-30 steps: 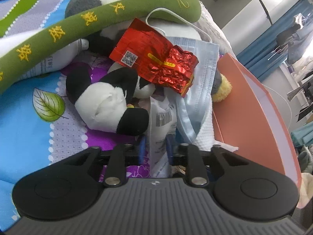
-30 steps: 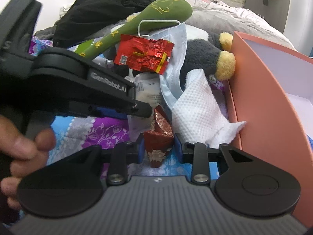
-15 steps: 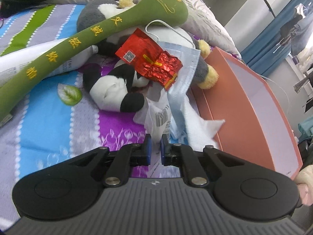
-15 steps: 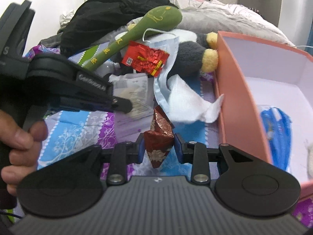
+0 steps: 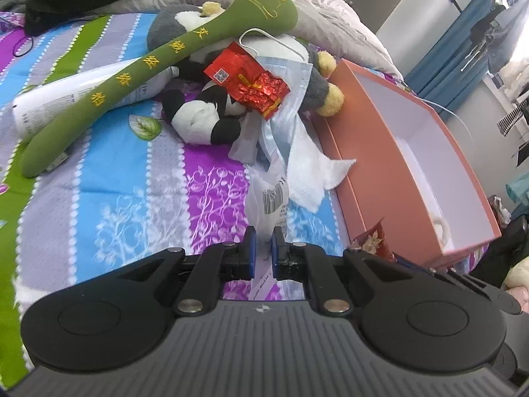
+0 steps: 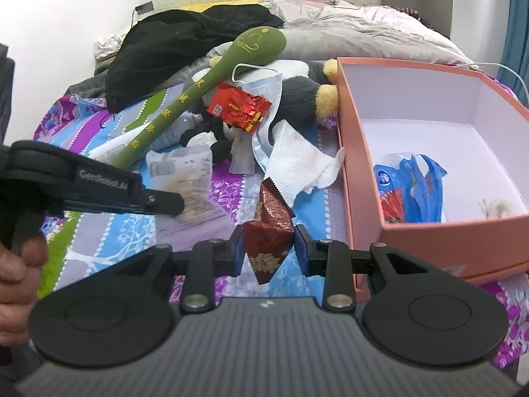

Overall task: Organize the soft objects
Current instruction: 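Grasp the brown wrapper with the right tool, then lift the brown wrapper with the right tool and carry it over the box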

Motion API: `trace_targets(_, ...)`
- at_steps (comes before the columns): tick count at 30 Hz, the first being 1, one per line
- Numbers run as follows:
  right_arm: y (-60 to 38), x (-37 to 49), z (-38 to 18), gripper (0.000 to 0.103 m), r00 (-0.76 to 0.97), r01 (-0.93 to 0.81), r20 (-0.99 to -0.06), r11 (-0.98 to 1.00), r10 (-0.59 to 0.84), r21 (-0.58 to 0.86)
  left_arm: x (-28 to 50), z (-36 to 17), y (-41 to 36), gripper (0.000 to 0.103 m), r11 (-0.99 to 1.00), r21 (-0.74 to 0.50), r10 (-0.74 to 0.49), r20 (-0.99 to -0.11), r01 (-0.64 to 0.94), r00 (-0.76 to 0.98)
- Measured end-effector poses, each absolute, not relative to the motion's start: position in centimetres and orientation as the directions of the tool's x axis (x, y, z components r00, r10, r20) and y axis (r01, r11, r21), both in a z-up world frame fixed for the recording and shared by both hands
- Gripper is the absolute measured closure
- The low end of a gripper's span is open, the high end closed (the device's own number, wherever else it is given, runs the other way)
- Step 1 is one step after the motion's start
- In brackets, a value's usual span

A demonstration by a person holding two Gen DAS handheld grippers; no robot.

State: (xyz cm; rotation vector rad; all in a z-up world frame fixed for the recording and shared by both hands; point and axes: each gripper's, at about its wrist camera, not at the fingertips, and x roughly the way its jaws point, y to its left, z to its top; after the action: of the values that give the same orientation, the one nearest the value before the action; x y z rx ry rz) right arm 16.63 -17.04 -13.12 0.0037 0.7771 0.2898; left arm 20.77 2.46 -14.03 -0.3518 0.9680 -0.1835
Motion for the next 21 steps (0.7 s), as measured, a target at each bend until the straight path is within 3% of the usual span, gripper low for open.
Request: trace_targets(21,-18.7,13.2,-8.6,0.068,0.73,-0.27,-0.619,0.954,0.29,0.129,16.2,-8.2,1.1,0.092,0.938,-0.345,-0.292,-0.735,0.034,0.612)
